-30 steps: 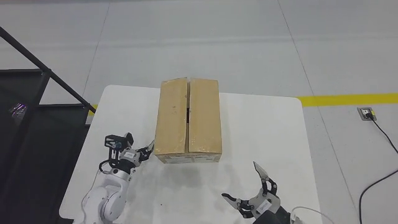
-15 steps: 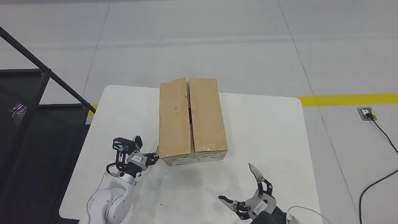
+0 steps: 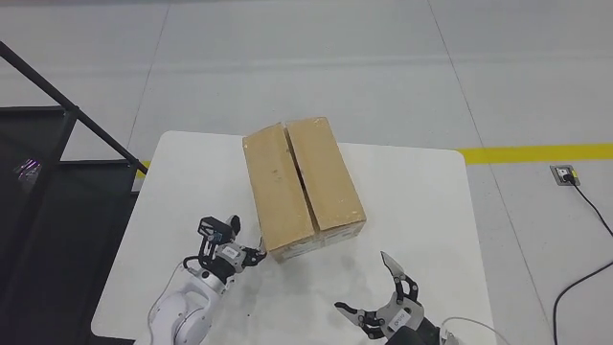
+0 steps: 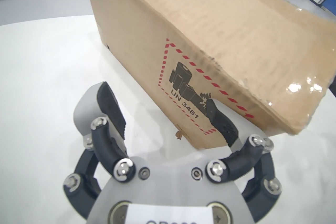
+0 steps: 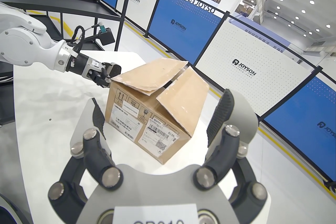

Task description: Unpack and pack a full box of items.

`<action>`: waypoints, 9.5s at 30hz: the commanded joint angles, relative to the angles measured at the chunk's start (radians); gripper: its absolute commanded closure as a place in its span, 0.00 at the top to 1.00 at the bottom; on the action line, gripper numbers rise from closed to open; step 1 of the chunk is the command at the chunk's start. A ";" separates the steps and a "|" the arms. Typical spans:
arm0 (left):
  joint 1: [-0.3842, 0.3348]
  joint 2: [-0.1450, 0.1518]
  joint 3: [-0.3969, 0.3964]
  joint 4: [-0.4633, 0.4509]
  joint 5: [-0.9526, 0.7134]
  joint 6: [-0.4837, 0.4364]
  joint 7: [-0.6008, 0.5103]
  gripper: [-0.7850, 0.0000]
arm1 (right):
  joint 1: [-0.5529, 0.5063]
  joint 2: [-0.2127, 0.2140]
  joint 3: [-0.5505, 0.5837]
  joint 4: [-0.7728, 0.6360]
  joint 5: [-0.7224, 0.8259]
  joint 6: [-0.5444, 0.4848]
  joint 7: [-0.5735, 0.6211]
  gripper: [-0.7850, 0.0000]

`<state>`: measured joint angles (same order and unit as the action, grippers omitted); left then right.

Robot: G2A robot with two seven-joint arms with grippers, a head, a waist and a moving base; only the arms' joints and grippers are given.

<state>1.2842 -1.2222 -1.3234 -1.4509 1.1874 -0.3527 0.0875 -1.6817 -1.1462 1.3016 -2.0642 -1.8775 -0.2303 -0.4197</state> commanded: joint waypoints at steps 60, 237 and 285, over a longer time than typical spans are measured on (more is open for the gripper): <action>0.092 0.028 -0.252 -0.017 -0.193 0.058 0.083 1.00 | 0.323 -0.137 -0.561 0.069 -0.467 0.252 0.735 1.00; -0.525 -0.007 -0.014 0.634 -0.380 -0.288 -0.138 1.00 | 0.767 -0.264 0.150 0.748 1.329 0.109 0.757 1.00; -0.371 0.004 -0.008 0.421 -0.366 -0.139 -0.129 1.00 | 0.756 -0.210 0.196 0.780 1.731 -0.296 1.090 1.00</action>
<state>0.9089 -1.2190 -1.3260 -1.0244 0.8246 -0.4973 -0.0460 -0.9359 -1.3584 1.4989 -1.3005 -0.1783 -0.5141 0.6343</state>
